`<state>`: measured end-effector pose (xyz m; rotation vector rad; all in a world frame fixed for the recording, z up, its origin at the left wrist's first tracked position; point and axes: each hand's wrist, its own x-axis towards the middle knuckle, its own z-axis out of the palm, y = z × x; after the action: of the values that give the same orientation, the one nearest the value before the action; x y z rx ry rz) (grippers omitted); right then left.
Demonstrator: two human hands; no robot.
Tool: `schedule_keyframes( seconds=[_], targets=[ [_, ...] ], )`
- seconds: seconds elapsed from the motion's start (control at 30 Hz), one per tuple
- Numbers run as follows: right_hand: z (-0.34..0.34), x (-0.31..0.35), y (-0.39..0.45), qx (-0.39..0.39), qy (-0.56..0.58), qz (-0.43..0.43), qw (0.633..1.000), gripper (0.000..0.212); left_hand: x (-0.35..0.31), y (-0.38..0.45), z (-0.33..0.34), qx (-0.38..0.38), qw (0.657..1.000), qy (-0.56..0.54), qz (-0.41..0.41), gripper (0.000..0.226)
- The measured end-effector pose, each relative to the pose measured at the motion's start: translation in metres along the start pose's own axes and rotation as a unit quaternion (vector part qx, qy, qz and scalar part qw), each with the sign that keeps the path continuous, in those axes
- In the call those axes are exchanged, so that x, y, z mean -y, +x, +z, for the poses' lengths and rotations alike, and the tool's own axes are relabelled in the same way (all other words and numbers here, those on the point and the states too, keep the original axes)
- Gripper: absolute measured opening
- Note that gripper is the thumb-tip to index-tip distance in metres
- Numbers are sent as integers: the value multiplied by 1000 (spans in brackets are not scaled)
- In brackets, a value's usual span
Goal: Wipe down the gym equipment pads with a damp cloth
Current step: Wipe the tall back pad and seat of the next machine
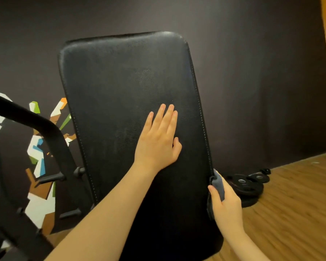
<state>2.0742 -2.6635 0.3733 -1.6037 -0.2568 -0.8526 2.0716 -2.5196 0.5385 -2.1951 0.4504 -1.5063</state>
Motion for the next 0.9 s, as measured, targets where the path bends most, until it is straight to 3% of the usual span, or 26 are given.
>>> schedule_keyframes(
  seconds=[0.1, 0.27, 0.5, 0.7, 0.9],
  targets=[
    [-10, 2, 9, 23, -11, -12, 1000, 44, -1, -1, -1, 6, 1000, 0, -4, 66],
    [-3, 46, 61, -12, 23, -92, 995, 46, -2, -2, 0, 17, 1000, 2, -1, 67],
    [0, 11, 17, -6, 15, -10, 1000, 43, -1, -3, 1, 16, 1000, -5, -4, 66],
    [-25, -19, -16, 77, -84, -21, 993, 54, -3, -8, -1, 28, 1000, -8, -2, 65],
    [-13, 25, 39, 10, 10, -54, 998, 48, -18, -50, 5, 48, 999, -5, 17, 67]
  ],
)
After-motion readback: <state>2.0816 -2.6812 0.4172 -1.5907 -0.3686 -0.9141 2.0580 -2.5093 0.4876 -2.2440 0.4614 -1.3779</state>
